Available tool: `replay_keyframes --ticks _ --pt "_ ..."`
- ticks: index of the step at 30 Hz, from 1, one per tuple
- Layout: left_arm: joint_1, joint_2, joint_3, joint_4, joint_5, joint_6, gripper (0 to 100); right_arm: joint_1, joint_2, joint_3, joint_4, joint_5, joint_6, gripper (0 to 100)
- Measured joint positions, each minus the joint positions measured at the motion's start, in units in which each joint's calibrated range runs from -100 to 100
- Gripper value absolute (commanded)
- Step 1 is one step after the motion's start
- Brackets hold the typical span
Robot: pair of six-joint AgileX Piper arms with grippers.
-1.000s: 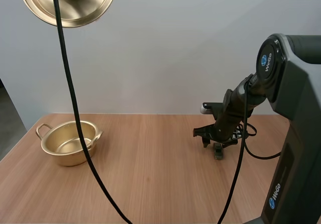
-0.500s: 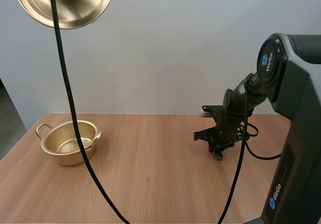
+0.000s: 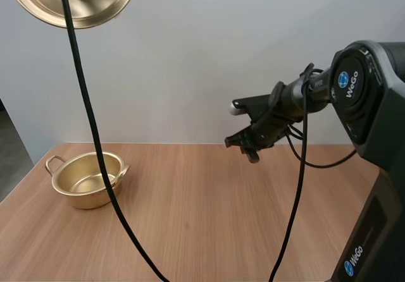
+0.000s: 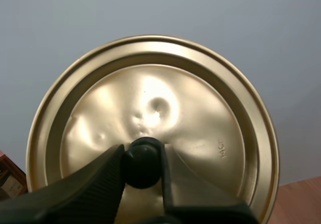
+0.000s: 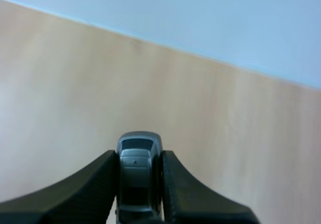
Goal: Open the pot, put the car inside, and close it
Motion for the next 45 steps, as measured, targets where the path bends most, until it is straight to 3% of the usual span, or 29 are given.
replay_keyframes --ticks 6,10,15,18,23,28,33,38,39,42,45 --pt "1.91 -5.1 0.0 4.3 1.1 -2.6 0 5.4 0.5 -12.2 10.3 15.5 -9.1 0" --pt "1.91 -8.4 0.0 5.9 1.1 -3.6 0 9.8 4.0 -19.3 17.0 24.5 -14.9 0" --pt "1.91 -11.5 0.0 6.0 0.4 -4.6 0 14.8 8.1 -23.2 22.7 25.3 -19.0 0" --pt "1.91 -12.0 0.0 6.2 0.4 -4.6 0 15.6 9.1 -23.6 23.0 24.3 -19.1 0" --pt "1.91 -13.6 0.0 8.9 0.4 -5.0 0 22.3 12.8 -25.8 20.7 16.5 -19.3 0" --pt "1.91 -14.1 0.0 12.1 1.0 -5.1 0 26.6 14.8 -27.6 20.4 12.9 -19.6 0" --pt "1.92 -14.1 0.0 12.2 1.2 -5.7 0 28.9 17.9 -27.6 15.6 5.2 -20.1 0" --pt "1.99 -14.1 0.0 12.4 1.3 -5.7 0 29.1 22.5 -27.6 13.1 -2.1 -20.1 0" --pt "1.99 -14.1 0.0 12.4 1.3 -5.7 0 29.1 23.0 -27.6 13.1 -3.7 -20.1 3" --pt "1.99 -14.1 0.0 12.4 2.1 -5.7 0 29.1 24.1 -27.6 13.1 -6.3 -20.1 39" --pt "1.99 -14.1 0.0 12.4 2.3 -5.7 0 29.1 24.4 -27.6 12.8 -7.3 -20.1 59"
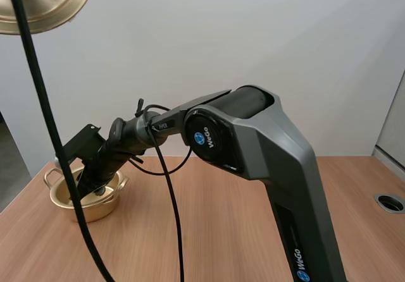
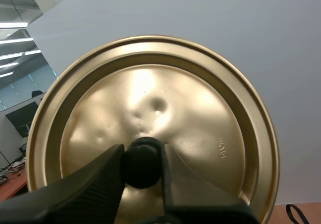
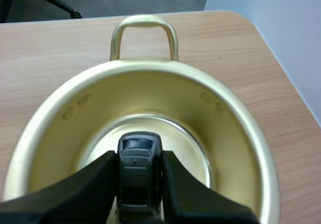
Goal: Open the pot, put the car inside, and close it
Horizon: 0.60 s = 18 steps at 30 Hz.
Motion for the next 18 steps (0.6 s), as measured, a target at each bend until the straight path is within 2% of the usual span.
replay_keyframes --ticks 5,11,13,15,17,18 --pt "0.0 0.0 0.0 0.0 0.7 0.0 0 0.0 1.9 0.0 0.0 -2.7 0.4 69" --pt "0.0 0.0 0.0 0.0 0.7 0.0 0 0.0 1.7 0.0 0.0 -4.3 0.4 68" --pt "0.0 0.0 0.0 0.0 0.7 0.0 0 0.0 1.3 0.0 0.0 -5.3 0.5 60" --pt "0.0 0.1 0.2 0.0 0.7 0.0 0 0.0 1.1 0.0 0.0 -5.8 0.7 42" --pt "0.0 0.5 1.3 1.1 0.7 0.0 0 -0.8 -1.1 0.0 -1.5 -3.1 1.7 19" --pt "0.0 2.6 6.1 5.4 0.7 -0.9 0 -1.9 -3.5 0.0 -2.7 -1.1 5.1 1"
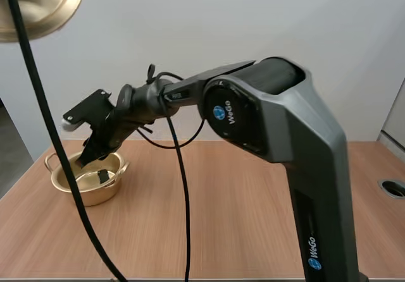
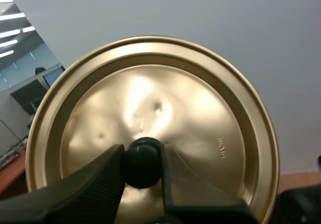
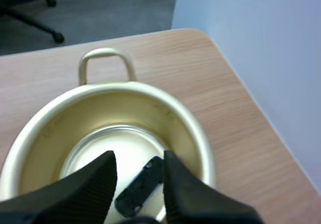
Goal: Open the pot, put the car inside, and close it
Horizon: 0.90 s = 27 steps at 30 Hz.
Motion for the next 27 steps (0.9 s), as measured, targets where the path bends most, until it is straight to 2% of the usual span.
replay_keyframes --ticks 3,7,12,18,23,27 --pt "0.0 2.9 8.3 5.8 -5.2 -1.9 0 -3.2 -6.2 0.0 -0.1 5.6 3.8 0" --pt "0.0 6.7 16.3 6.9 -13.3 -2.0 0 -8.0 -13.4 0.0 0.0 14.7 6.2 0" --pt "0.0 13.2 26.4 2.9 -25.4 -1.5 0 -13.5 -21.2 0.0 0.0 26.0 6.2 0" --pt "0.0 23.5 37.7 -4.0 -39.3 3.5 0 -20.4 -29.8 0.0 0.0 33.5 6.0 0" --pt "0.0 33.1 39.3 -6.9 -42.8 5.6 0 -26.1 -35.7 0.0 0.0 37.3 4.4 0" --pt "0.0 37.7 39.3 -6.9 -44.3 5.9 0 -28.0 -37.2 0.2 -0.1 37.5 4.4 0"
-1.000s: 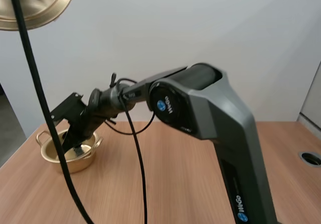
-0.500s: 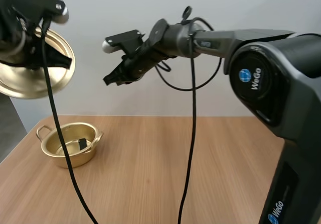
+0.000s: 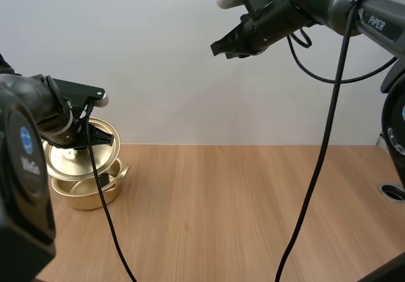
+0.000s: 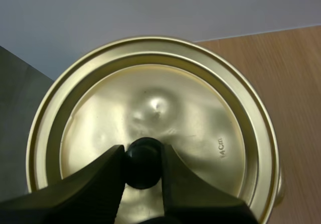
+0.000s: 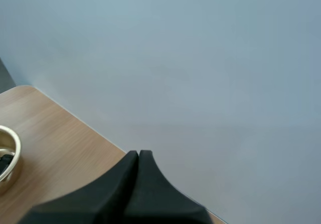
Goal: Open the pot, put the car inside, and close it
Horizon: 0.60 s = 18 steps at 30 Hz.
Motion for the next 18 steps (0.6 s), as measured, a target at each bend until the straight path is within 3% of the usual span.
replay_keyframes --ticks 15,18 --pt "0.0 11.9 -0.2 0.0 -3.6 1.5 0 -1.1 -3.3 0.2 0.3 7.0 0.2 0" --pt "0.0 13.8 -0.3 -0.1 -3.6 1.5 8 -1.1 -3.8 0.2 0.1 7.4 0.3 0"
